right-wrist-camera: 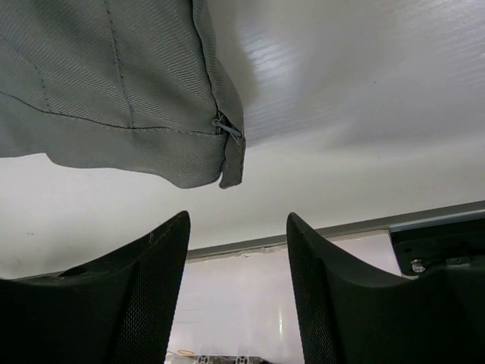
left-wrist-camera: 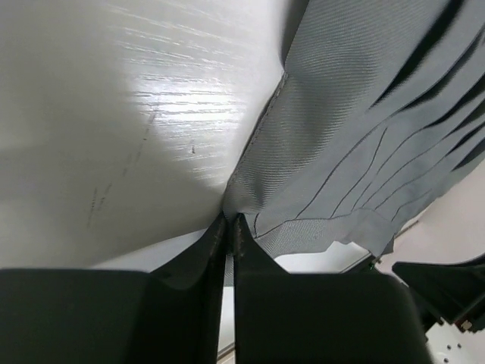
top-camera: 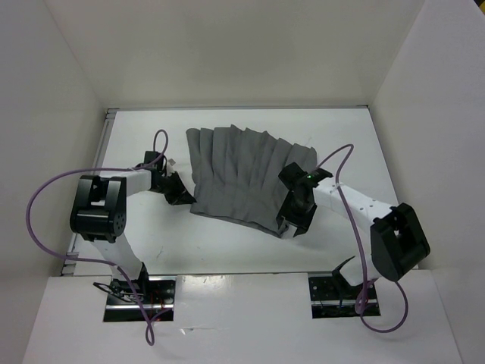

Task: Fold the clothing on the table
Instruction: Fold the skirt

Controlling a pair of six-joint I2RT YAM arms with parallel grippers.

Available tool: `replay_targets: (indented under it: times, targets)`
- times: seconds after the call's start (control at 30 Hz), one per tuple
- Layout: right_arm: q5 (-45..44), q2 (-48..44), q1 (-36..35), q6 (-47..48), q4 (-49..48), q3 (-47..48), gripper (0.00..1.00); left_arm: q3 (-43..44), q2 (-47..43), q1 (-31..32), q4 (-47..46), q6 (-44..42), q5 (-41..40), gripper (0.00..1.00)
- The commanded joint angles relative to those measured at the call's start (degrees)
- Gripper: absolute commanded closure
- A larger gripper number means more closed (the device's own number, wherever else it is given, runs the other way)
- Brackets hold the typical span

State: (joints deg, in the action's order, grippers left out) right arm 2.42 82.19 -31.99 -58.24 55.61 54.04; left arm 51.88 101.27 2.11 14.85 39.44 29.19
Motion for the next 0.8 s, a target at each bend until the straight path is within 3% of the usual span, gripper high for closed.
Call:
replay_targets:
  times: [0.0,0.07,0.27,0.53,0.6,0.7,0.73,0.77]
  targets:
    - [-0.1,0.2,-0.2,-1.4,-1.9,-0.4,0.4,-1.3,1.4,0.0,-0.9,-0.2,1.0,0.94]
    - [-0.7,1.6,-0.2,-2.0,-3.2,-1.0,0.4,-1.3,1.4,0.0,-0.9,-0.2,1.0,1.0]
    - [-4.4,4.4,-0.2,-4.9,-4.5,1.1,0.36,-1.3,0.3,0.0,-0.3,-0.7,0.4,1.0]
    - [-5.6,9.2,-0.2,-6.9,-9.5,0.3,0.39,-1.9,-0.7,0.0,0.3,-0.7,0.4,1.0]
    - [-5.6,10.3,-0.2,-6.9,-10.2,-1.0,0.46,-1.9,-0.7,0.0,0.8,-0.7,0.4,1.0]
    - [-5.6,11.1,-0.7,-7.5,-10.7,-2.9,0.81,-2.6,-1.3,0.0,0.8,-1.2,1.0,1.0]
    - [-7.7,11.1,-0.7,-8.4,-10.7,-2.9,0.99,-2.6,-1.3,0.0,0.8,-1.2,1.0,1.0]
    - [-8.6,11.1,-1.2,-8.9,-9.7,-2.9,1.0,-2.6,-2.0,0.0,0.8,-1.2,1.6,1.0]
